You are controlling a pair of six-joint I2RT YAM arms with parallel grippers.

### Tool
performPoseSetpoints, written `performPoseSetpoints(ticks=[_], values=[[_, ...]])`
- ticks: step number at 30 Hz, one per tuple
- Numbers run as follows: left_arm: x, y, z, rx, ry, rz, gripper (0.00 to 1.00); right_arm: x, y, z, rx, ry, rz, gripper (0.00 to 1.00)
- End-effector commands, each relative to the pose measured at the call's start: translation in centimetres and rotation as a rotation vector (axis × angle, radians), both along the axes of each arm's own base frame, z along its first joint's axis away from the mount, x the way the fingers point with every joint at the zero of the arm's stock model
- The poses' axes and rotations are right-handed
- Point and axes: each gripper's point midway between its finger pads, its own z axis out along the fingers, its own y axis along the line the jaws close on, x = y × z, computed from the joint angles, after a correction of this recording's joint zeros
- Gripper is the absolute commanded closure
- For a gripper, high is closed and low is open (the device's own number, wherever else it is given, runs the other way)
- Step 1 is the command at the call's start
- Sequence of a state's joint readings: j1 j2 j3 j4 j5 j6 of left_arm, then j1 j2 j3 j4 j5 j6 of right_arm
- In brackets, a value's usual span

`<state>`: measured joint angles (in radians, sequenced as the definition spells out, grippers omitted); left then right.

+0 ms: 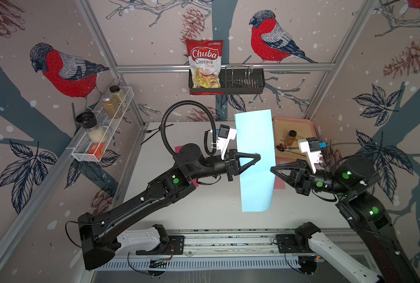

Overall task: Fold the rectangular paper in half along the long edge
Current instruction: Fold the paper.

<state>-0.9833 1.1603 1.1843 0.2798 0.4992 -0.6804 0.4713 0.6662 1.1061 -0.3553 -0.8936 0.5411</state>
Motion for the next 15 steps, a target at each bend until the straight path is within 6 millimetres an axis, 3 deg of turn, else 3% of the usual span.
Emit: performPoseSetpoints(ticks=[1, 4, 6, 8, 11, 15], values=[[-0.16, 0.11, 0.74, -0.018, -0.024, -0.001, 1.0, -0.15, -0.16, 0.15, -0.013, -0.025, -0.01, 0.85], [-0.2, 0.15, 0.69, -0.014, -0.024, -0.001, 1.0, -0.29, -0.13, 0.12, -0.022, -0.028, -0.003, 0.98], [-0.21, 0.2, 0.65, -0.011, -0.024, 0.001, 1.0, -0.38, -0.18, 0.12, -0.028, -0.026, -0.003, 0.95], [-0.27, 0.36, 0.75, -0.012, -0.026, 0.004, 1.0, -0.37, -0.2, 0.01, -0.036, -0.019, -0.005, 0.84], [-0.32, 0.5, 0.85, -0.011, -0.029, 0.007, 1.0, -0.44, -0.14, -0.39, -0.047, -0.009, 0.003, 0.97], [-0.16, 0.62, 1.11, -0.01, -0.037, 0.022, 1.0, -0.57, -0.15, -0.62, -0.046, 0.006, 0.005, 0.9]])
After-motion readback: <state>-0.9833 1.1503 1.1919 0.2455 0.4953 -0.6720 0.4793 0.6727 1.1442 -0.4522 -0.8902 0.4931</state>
